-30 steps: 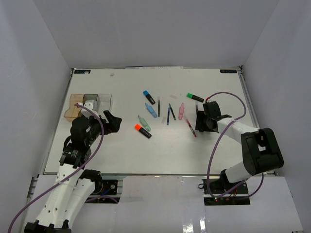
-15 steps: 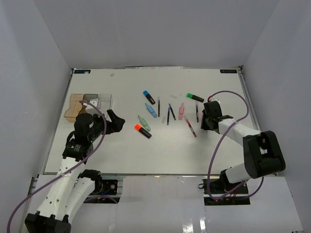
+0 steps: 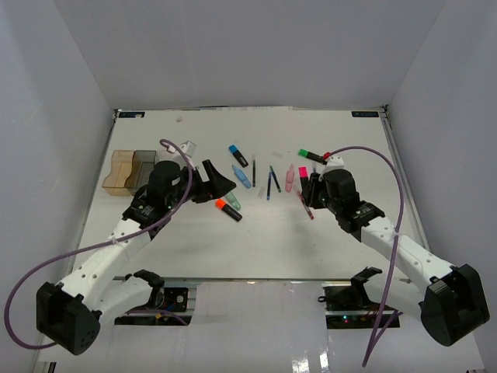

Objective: Sort the stationery into containers
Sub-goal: Pick up the pen from the center of the board.

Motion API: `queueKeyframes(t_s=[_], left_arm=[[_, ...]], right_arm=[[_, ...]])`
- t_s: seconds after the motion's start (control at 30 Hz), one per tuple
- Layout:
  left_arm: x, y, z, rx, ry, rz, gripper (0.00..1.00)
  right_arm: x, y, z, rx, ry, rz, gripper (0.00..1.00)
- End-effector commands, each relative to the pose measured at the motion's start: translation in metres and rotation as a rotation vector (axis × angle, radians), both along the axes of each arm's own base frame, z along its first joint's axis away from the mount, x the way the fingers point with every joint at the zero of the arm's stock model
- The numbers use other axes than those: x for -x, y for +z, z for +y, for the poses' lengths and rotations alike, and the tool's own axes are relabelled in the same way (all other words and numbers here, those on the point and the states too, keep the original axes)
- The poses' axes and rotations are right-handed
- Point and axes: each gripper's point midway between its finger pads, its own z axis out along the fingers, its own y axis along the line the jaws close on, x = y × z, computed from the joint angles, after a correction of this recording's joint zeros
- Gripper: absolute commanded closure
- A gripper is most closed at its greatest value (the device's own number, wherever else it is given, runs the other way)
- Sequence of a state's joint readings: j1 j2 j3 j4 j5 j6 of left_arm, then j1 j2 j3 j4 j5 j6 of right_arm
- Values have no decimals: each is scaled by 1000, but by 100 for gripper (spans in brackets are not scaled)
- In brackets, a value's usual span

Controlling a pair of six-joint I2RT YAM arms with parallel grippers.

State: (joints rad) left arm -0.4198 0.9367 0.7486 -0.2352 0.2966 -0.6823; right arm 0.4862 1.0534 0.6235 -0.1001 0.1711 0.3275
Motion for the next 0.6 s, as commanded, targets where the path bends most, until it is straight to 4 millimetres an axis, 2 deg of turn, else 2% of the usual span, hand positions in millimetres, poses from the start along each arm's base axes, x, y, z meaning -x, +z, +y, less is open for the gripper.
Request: queueKeyframes(t_s=[0.0,0.03,0.07,0.1,0.13,0.17,0.2,0.23,0.3,0.33,0.43,0.57], left_arm=[[-6,40,-42,83,-18,-65,5],[-10,32,-54,73,-17,-35,5],[-16,32,-57,64,18,-39,6],[-14,41,-73,76,-3,-55,6],[-18,33,-83,57,-2,-39,6],[-22,33,-88,52,11,-43,7],[-22,41,-99,60,17,-61,9],[-26,32,-107,49,21,-38,10],[-26,41,-125,62,6,-57,15],[-29,32,-132,44,8,-48,16],[-35,27,-146,27,16,-46,22],[-40,19,-154,24,26,-44,28]], right_arm=[[-3,36,34,-124,81,-118,80],[1,42,44,-142,114,-131,80],[2,45,49,-156,130,-140,79],[2,52,55,-182,147,-164,79],[7,55,64,-201,178,-166,79],[8,57,68,-211,190,-174,79],[10,61,73,-230,198,-186,79],[13,62,78,-238,215,-187,79],[16,65,85,-264,235,-192,79],[17,66,87,-275,241,-192,79],[21,71,93,-308,264,-202,79],[26,73,96,-330,286,-205,79]])
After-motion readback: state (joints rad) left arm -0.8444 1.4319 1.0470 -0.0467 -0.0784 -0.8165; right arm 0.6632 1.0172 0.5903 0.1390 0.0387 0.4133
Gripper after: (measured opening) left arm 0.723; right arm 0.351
